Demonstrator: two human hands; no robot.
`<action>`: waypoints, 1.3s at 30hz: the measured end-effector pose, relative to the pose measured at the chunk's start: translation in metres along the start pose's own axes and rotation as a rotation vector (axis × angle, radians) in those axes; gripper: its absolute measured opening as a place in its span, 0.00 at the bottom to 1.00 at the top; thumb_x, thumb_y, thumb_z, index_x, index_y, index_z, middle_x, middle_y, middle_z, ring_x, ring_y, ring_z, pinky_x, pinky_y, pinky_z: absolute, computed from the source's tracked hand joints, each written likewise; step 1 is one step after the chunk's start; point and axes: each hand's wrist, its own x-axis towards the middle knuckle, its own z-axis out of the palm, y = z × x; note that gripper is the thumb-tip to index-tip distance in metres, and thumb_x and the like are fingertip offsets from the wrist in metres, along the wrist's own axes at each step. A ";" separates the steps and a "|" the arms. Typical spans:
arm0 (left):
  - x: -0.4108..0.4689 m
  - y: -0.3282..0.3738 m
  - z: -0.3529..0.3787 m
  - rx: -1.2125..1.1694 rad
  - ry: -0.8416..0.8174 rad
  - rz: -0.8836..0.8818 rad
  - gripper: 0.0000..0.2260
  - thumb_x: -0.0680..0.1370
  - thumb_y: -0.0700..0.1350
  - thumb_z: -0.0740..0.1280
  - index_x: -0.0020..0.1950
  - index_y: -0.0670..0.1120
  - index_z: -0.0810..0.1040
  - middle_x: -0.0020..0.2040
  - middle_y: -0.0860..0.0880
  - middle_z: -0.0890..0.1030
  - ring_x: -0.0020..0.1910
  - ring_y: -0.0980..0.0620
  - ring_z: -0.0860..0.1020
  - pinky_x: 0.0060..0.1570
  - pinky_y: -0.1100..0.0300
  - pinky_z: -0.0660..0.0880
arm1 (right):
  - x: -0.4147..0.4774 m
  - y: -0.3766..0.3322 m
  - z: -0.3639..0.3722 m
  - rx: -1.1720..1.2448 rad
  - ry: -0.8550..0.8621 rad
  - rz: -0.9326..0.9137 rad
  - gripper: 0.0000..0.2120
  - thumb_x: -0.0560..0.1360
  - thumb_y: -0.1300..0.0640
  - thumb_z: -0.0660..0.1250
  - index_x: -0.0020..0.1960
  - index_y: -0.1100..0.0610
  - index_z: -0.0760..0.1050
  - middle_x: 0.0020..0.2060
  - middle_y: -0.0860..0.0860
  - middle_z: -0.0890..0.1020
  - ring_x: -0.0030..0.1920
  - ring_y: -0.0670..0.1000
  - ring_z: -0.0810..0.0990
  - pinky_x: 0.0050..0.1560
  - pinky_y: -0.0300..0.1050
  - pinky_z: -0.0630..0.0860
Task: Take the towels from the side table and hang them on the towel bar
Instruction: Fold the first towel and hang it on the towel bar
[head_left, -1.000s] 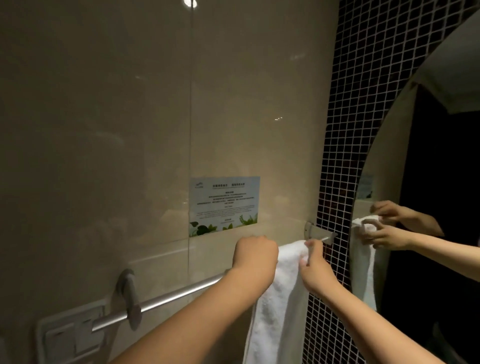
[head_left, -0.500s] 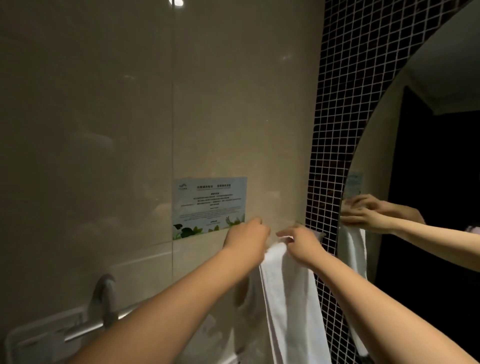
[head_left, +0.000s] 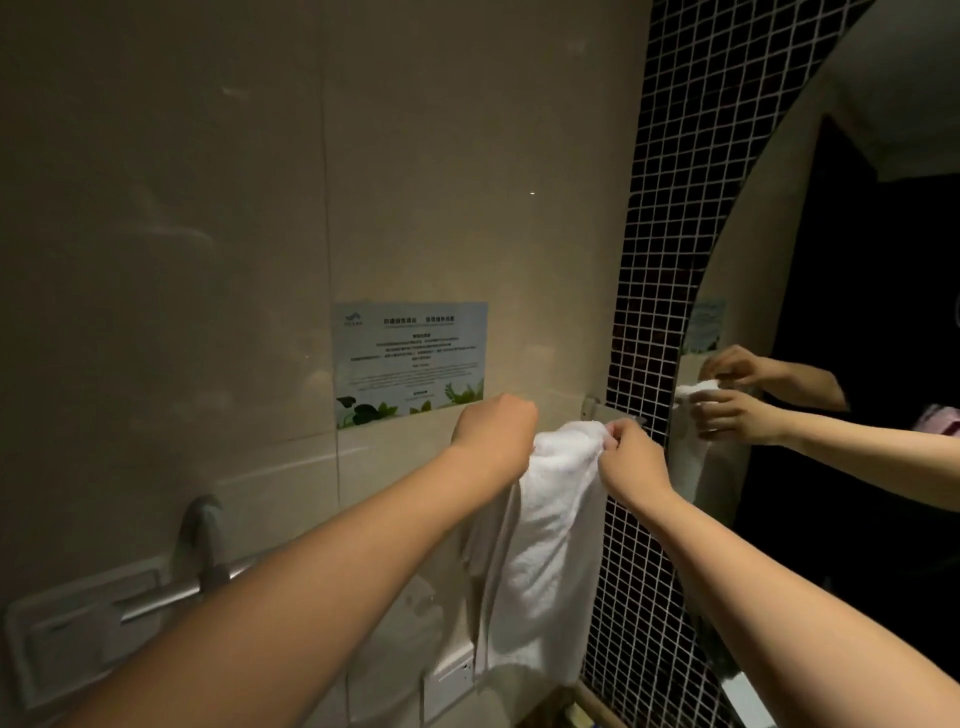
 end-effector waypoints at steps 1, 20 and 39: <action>0.002 -0.002 -0.003 0.032 0.039 0.002 0.05 0.77 0.34 0.67 0.48 0.44 0.79 0.43 0.44 0.78 0.46 0.41 0.82 0.38 0.54 0.70 | 0.006 -0.006 -0.004 0.068 0.068 -0.006 0.09 0.81 0.58 0.61 0.60 0.58 0.75 0.52 0.56 0.81 0.47 0.54 0.77 0.41 0.45 0.70; 0.020 0.001 0.022 -0.094 -0.136 0.001 0.15 0.82 0.56 0.63 0.44 0.46 0.74 0.37 0.48 0.71 0.40 0.44 0.74 0.39 0.55 0.69 | 0.006 0.035 0.020 0.110 -0.033 0.042 0.08 0.85 0.51 0.54 0.59 0.54 0.67 0.52 0.55 0.79 0.46 0.55 0.78 0.48 0.52 0.75; 0.028 0.019 0.016 -0.140 -0.119 0.093 0.14 0.75 0.57 0.73 0.45 0.46 0.82 0.40 0.47 0.81 0.40 0.44 0.81 0.42 0.53 0.80 | 0.021 0.028 0.009 0.223 0.172 -0.128 0.01 0.80 0.55 0.68 0.51 0.52 0.76 0.47 0.47 0.81 0.51 0.49 0.78 0.50 0.43 0.70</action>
